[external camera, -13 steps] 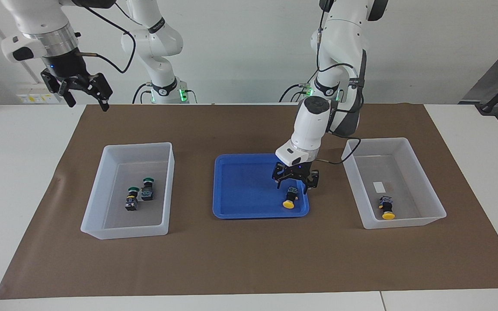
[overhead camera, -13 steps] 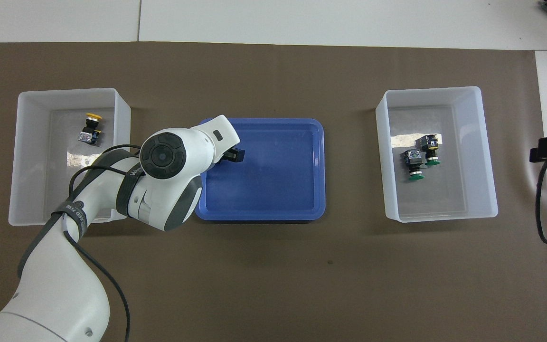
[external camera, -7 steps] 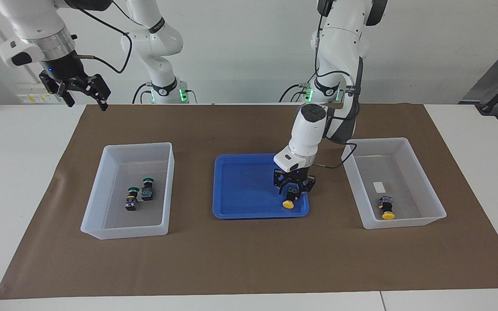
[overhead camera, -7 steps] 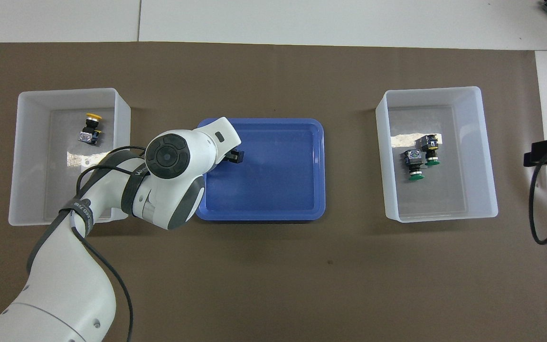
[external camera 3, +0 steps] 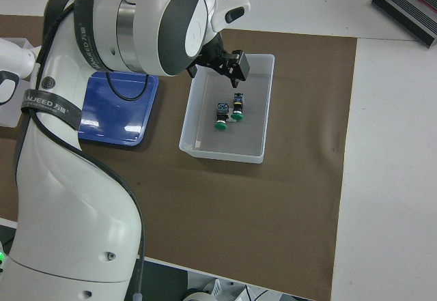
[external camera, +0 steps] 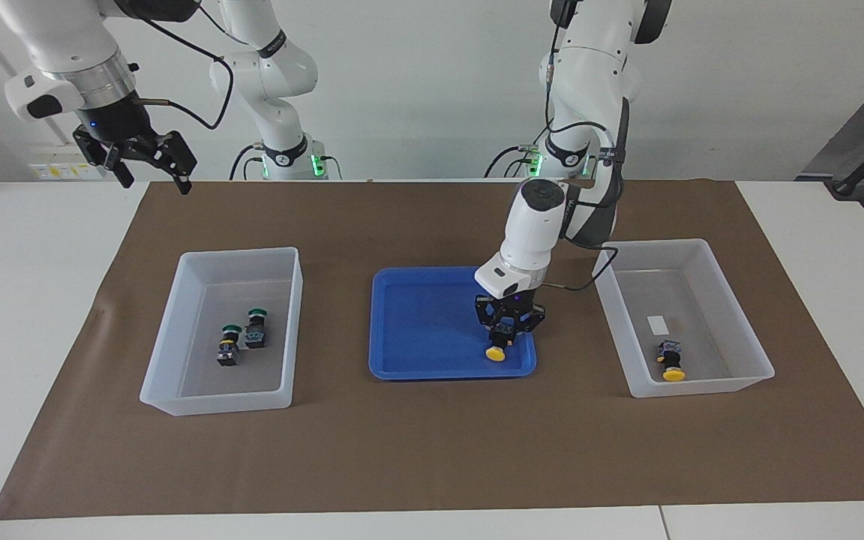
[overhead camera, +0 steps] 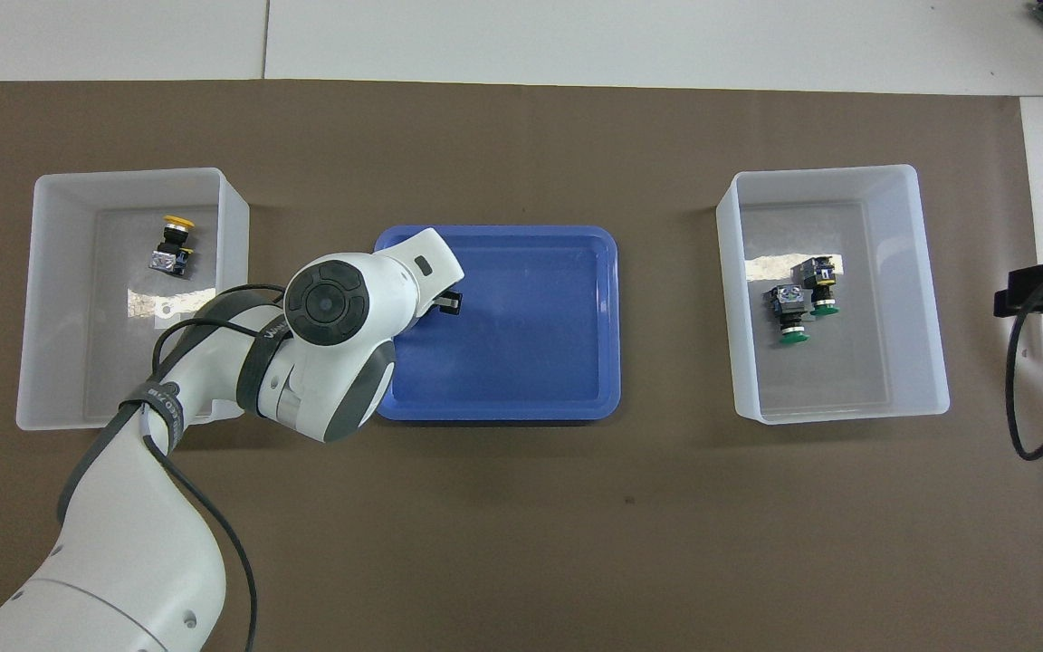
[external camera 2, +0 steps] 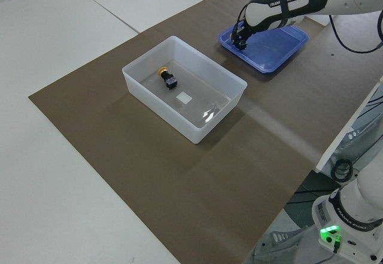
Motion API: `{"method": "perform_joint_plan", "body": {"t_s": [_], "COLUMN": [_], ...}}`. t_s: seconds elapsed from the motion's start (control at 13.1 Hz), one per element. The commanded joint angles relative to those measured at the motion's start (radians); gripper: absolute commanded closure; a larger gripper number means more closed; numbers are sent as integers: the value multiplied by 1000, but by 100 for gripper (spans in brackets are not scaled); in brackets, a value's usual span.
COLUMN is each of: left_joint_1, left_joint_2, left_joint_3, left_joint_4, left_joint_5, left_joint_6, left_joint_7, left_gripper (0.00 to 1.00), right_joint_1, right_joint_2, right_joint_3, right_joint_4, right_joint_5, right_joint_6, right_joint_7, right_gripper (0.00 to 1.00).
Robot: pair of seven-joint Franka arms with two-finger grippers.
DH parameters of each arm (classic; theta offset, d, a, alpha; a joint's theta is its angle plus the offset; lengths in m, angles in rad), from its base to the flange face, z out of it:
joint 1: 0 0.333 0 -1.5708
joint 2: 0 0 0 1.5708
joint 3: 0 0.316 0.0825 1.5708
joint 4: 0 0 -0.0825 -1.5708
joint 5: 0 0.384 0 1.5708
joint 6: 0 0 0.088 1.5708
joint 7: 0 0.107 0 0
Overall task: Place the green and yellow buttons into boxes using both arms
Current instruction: 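Grasp the last yellow button on the tray with the left gripper, then carry the yellow button into the box nearest the left gripper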
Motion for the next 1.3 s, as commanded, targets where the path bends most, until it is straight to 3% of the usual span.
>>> {"method": "perform_joint_plan", "body": {"t_s": [0.0, 0.69, 1.07, 1.23], "left_joint_1": [80, 434, 485, 473], "left_joint_2": [-129, -170, -181, -148], "left_joint_3": [-2, -3, -3, -5], "left_joint_4": [-23, -14, -97, -103], "left_joint_5": [6, 11, 11, 11], "left_joint_6": [-99, -127, -122, -100], "left_joint_7": [-4, 113, 292, 294], "left_gripper": [100, 100, 100, 100], "right_joint_1": [11, 14, 14, 14], "right_joint_2": [-6, -9, -9, -9], "right_joint_3": [-7, -7, -7, -7], "right_joint_4": [-3, 0, 0, 0], "right_joint_5": [-19, -22, -22, -22], "right_joint_6": [-5, -18, -21, -23], "right_joint_7": [-40, -48, -47, -47], "right_gripper": [0, 0, 0, 0]}}
